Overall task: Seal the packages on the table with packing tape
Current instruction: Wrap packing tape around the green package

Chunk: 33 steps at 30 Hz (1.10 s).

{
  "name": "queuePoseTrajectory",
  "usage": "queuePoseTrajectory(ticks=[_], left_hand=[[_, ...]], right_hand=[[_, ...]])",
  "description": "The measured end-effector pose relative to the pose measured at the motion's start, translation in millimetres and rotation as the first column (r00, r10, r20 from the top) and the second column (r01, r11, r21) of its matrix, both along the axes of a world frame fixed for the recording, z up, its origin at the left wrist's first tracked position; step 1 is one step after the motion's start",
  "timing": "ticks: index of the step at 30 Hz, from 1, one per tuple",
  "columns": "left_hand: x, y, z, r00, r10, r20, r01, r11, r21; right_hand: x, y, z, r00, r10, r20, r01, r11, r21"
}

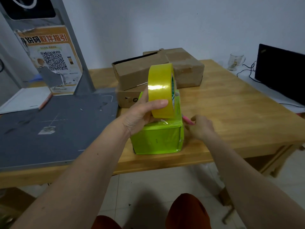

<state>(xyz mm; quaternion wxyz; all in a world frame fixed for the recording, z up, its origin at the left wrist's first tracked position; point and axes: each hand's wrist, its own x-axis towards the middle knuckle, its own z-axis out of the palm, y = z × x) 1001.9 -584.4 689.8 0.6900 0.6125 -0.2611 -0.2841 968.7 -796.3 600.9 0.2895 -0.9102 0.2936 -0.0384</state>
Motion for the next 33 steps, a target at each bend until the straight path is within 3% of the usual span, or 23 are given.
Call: queuePoseTrajectory(ticks=[2,4,7,11,16,19,23,25,29,33], left_hand=[[-1.6,-0.2,0.7,1.0,0.007,-0.003,-0.007,1.0,-0.01],[-3.0,0.1,1.9,1.0,0.006,-0.007,-0.006,1.0,-0.015],[-5.5,0.0,4.2,1.0,0.011,-0.026,-0.012,1.0,-0.024],[-7.6,-0.7,6.0,0.999,0.005,-0.033,-0.006,0.999,-0.033],[-9.4,-2.1,7.9,0.997,0.004,-0.073,-0.01,0.997,-0.079],[-10.1,-2.4,8.7,0.996,0.019,-0.087,-0.026,0.997,-0.079],[-7.2,-3.3,6.2,0.998,0.022,-0.061,-0.025,0.998,-0.055],[-6.7,-5.1,5.2,0.998,0.034,-0.053,-0.037,0.998,-0.049],[-7.1,-7.2,2.9,0.998,0.035,-0.044,-0.038,0.997,-0.064],[-8.1,-8.6,2.6,0.999,0.026,-0.026,-0.028,0.996,-0.084]], right_hand=[[-2.2,1.8,-11.1,1.0,0.013,-0.018,-0.015,0.988,-0.155],[-2.3,0.1,-12.4,1.0,0.018,0.013,-0.015,0.98,-0.198],[-8.7,0.4,-5.9,0.999,0.04,0.005,-0.038,0.984,-0.172],[-33.1,3.5,2.6,0.985,-0.05,0.163,0.063,0.995,-0.074],[-69.0,17.0,6.1,0.857,0.025,0.514,0.054,0.989,-0.137],[-78.8,23.8,5.0,0.787,0.037,0.616,0.025,0.995,-0.093],[-90.2,30.2,7.5,0.617,0.233,0.752,-0.145,0.972,-0.183],[-93.6,32.8,9.9,0.577,0.363,0.732,-0.168,0.929,-0.329],[-95.8,33.8,15.2,0.661,0.534,0.526,-0.073,0.744,-0.664],[-94.6,32.7,25.5,0.65,0.599,0.467,0.044,0.584,-0.811]])
